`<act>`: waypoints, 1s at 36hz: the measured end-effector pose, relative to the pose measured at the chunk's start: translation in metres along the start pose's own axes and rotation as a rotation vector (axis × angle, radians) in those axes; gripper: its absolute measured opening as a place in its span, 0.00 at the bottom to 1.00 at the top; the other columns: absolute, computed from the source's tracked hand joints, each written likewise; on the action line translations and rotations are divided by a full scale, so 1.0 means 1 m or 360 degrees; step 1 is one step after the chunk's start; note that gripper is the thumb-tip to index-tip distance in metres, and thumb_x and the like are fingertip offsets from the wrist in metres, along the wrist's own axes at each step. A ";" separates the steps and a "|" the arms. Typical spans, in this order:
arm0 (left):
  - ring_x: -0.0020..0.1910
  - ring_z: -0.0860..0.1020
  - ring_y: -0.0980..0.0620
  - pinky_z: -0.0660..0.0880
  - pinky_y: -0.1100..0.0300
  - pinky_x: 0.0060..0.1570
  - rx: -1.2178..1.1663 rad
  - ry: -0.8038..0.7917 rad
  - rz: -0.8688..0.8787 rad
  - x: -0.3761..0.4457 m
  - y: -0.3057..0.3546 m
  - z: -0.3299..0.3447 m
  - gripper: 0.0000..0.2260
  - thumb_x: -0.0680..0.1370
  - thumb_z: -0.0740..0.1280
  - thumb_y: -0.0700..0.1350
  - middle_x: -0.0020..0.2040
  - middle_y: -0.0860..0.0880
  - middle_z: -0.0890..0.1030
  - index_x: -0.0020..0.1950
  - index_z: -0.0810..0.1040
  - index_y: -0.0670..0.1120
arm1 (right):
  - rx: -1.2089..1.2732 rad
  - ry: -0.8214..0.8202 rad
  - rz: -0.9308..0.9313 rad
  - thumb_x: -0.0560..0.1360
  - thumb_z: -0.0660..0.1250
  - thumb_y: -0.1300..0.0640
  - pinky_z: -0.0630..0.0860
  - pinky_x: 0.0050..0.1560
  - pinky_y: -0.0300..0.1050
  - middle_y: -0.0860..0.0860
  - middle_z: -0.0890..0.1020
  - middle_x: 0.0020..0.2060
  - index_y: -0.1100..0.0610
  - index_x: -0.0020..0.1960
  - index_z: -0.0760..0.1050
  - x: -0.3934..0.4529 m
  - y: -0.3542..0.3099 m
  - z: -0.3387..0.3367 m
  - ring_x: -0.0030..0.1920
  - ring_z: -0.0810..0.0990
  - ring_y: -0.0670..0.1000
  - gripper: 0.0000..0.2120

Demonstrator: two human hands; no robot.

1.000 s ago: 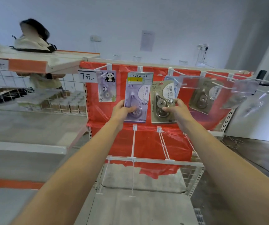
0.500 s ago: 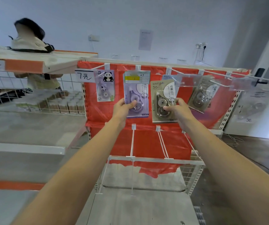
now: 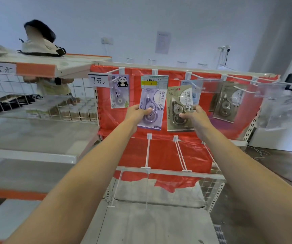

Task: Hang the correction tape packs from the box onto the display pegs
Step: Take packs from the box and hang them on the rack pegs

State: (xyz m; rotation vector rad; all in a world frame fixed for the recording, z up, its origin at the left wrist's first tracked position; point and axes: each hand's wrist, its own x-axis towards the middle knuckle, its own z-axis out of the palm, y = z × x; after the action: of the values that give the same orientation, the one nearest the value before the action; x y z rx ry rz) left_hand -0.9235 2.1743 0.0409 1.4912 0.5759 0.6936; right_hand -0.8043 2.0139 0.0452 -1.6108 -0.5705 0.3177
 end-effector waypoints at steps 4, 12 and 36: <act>0.48 0.73 0.53 0.64 0.59 0.50 -0.0013 0.0011 -0.0037 0.000 0.006 0.005 0.07 0.77 0.70 0.41 0.41 0.53 0.75 0.41 0.73 0.45 | -0.0008 0.0018 -0.0015 0.72 0.69 0.67 0.75 0.61 0.60 0.59 0.78 0.57 0.55 0.53 0.69 -0.001 -0.002 0.001 0.60 0.78 0.59 0.14; 0.53 0.71 0.47 0.78 0.50 0.53 -0.0103 0.0160 -0.0299 0.021 -0.019 0.016 0.18 0.73 0.72 0.53 0.47 0.50 0.71 0.50 0.72 0.41 | 0.0069 0.0063 0.0038 0.73 0.69 0.68 0.78 0.51 0.55 0.58 0.78 0.57 0.60 0.61 0.68 0.009 0.005 0.005 0.54 0.79 0.55 0.19; 0.34 0.71 0.52 0.72 0.59 0.34 0.0054 0.0308 -0.0226 0.119 -0.037 0.036 0.20 0.72 0.72 0.56 0.52 0.43 0.77 0.48 0.74 0.40 | 0.0051 0.0132 0.0090 0.72 0.70 0.67 0.73 0.39 0.37 0.52 0.78 0.50 0.57 0.57 0.68 0.068 0.035 0.022 0.47 0.78 0.48 0.18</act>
State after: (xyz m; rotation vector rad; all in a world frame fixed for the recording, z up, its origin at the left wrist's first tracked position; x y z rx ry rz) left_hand -0.8135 2.2376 0.0128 1.4080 0.8370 0.7241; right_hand -0.7527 2.0678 0.0171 -1.6037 -0.4551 0.2992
